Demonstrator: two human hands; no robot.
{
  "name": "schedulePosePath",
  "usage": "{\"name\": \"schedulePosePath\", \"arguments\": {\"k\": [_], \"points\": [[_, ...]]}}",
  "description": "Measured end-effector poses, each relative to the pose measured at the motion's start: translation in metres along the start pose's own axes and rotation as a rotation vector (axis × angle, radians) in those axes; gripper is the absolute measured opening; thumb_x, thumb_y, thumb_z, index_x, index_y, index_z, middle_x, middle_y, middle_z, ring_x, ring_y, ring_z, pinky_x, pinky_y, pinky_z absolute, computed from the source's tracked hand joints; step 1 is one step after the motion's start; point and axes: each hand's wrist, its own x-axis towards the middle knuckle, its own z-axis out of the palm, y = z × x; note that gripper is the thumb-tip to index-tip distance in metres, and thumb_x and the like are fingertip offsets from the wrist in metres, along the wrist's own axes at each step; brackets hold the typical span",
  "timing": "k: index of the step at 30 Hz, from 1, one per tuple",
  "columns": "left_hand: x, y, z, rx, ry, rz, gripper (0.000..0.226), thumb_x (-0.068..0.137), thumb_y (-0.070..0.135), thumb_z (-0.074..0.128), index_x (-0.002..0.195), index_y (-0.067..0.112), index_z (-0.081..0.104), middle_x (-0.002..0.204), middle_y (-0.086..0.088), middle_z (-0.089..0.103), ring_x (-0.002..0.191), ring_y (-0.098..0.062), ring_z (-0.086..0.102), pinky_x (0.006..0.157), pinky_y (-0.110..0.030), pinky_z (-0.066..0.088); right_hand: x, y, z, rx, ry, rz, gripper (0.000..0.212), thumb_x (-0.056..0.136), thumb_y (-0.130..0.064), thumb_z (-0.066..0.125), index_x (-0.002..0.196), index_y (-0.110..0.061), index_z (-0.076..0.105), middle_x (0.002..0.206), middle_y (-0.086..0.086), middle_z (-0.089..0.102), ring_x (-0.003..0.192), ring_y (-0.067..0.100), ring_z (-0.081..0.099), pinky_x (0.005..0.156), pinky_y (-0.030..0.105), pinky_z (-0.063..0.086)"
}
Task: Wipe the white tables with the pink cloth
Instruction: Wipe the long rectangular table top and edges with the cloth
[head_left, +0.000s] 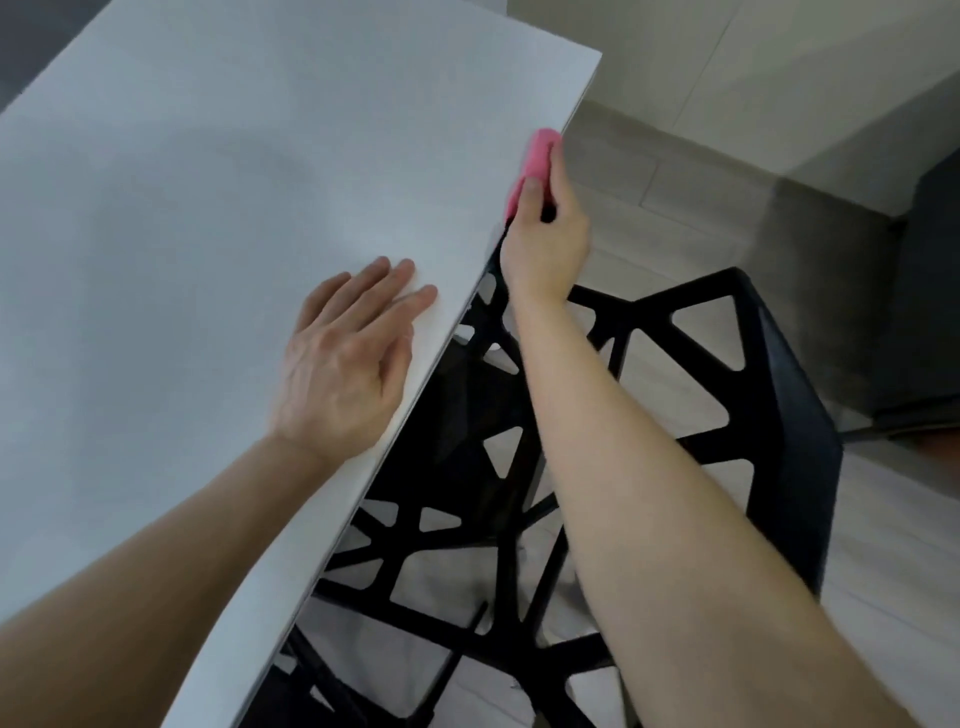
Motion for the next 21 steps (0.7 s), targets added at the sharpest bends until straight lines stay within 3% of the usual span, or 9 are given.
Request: {"name": "schedulePosePath", "arguments": {"k": [4,7,10,13,15,16,18,21], "points": [[-0.001,-0.001,0.001,0.008,0.008,-0.005,0.041,0.111,0.013,0.05,0.147,0.019,0.067,0.161,-0.003,0.056,0.155,-0.023,0.047,0.125,-0.05,0.036,-0.14,0.007,-0.021,0.094,-0.103,-0.032,0.044,0.114,-0.018,0.054,0.158,-0.019,0.054,0.16,-0.007,0.056,0.15,0.007,0.05,0.126,0.036,0.04],[0.0,-0.003,0.001,-0.015,0.003,-0.024,0.04,0.111,0.013,0.048,0.146,0.016,0.067,0.16,-0.003,0.057,0.155,-0.021,0.046,0.126,-0.05,0.035,-0.21,0.013,-0.055,0.096,-0.282,-0.045,0.045,0.111,-0.015,0.061,0.155,-0.022,0.058,0.158,-0.01,0.058,0.145,-0.001,0.051,0.124,0.028,0.039],[-0.001,-0.003,0.001,-0.014,0.033,-0.05,0.034,0.11,0.013,0.051,0.14,0.012,0.069,0.155,-0.008,0.061,0.149,-0.028,0.052,0.123,-0.049,0.038,-0.137,0.014,-0.045,0.031,-0.224,-0.014,0.042,0.109,-0.017,0.064,0.15,-0.025,0.064,0.145,-0.005,0.069,0.123,-0.001,0.061,0.113,0.021,0.043],[-0.001,-0.003,0.001,0.065,0.099,-0.098,0.028,0.107,0.019,0.057,0.13,0.015,0.072,0.136,-0.01,0.064,0.13,-0.034,0.058,0.115,-0.046,0.04,-0.055,0.002,-0.025,-0.036,-0.111,0.029,0.042,0.108,-0.018,0.063,0.149,-0.026,0.065,0.141,-0.006,0.071,0.122,0.004,0.064,0.11,0.02,0.045],[-0.002,-0.001,0.0,0.103,0.133,-0.118,0.026,0.106,0.021,0.057,0.125,0.015,0.074,0.124,-0.009,0.065,0.117,-0.033,0.059,0.107,-0.046,0.043,-0.062,-0.005,-0.019,0.037,-0.067,0.04,0.043,0.11,-0.016,0.061,0.151,-0.027,0.063,0.138,-0.011,0.071,0.122,-0.001,0.066,0.103,0.011,0.043],[-0.002,0.0,0.0,0.111,0.142,-0.128,0.025,0.104,0.019,0.057,0.122,0.015,0.074,0.119,-0.008,0.066,0.113,-0.033,0.059,0.103,-0.046,0.044,-0.085,-0.007,-0.019,0.083,-0.07,0.034,0.044,0.111,-0.015,0.059,0.153,-0.026,0.061,0.137,-0.012,0.071,0.12,-0.003,0.066,0.101,0.008,0.042],[-0.003,0.0,0.0,0.113,0.148,-0.144,0.027,0.1,0.012,0.056,0.119,0.014,0.075,0.112,-0.006,0.068,0.107,-0.034,0.061,0.097,-0.046,0.046,-0.161,0.003,-0.025,0.138,-0.092,0.038,0.044,0.112,-0.014,0.057,0.155,-0.024,0.059,0.149,-0.009,0.065,0.134,-0.001,0.06,0.109,0.01,0.042],[-0.007,-0.005,-0.004,0.067,0.097,-0.13,0.035,0.098,0.002,0.054,0.124,0.013,0.075,0.121,-0.004,0.072,0.114,-0.033,0.064,0.102,-0.045,0.047,-0.281,0.012,-0.061,0.139,-0.263,0.013,0.047,0.111,-0.016,0.061,0.156,-0.026,0.056,0.159,-0.012,0.056,0.145,-0.004,0.049,0.121,0.022,0.043]]}}
